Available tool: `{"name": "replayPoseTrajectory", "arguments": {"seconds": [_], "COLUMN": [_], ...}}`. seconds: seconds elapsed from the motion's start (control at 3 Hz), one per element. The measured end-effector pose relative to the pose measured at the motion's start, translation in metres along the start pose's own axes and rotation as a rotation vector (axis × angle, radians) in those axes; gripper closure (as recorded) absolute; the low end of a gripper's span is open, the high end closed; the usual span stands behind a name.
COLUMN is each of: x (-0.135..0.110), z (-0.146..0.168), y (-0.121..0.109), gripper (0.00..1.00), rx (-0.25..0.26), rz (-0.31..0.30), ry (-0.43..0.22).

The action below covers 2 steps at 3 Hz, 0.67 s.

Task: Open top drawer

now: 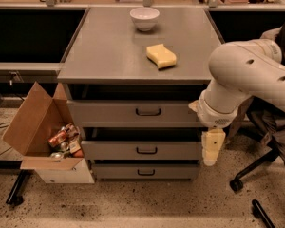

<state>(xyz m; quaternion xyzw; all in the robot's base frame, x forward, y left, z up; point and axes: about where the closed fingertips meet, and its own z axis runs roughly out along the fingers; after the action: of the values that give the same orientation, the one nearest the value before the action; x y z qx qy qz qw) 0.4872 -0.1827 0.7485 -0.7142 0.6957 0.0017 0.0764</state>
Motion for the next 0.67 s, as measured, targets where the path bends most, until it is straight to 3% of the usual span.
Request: {"name": "replayPoseTrajectory", "arguments": {"seconds": [0.33,0.67], "x": [0.002,0.005], "z": [0.016,0.032], "y": [-0.020,-0.042], "gripper": [0.00,0.00], "rx": [0.045,0.059], "rz": [-0.084,-0.105], "ry": [0.017,0.021]}}
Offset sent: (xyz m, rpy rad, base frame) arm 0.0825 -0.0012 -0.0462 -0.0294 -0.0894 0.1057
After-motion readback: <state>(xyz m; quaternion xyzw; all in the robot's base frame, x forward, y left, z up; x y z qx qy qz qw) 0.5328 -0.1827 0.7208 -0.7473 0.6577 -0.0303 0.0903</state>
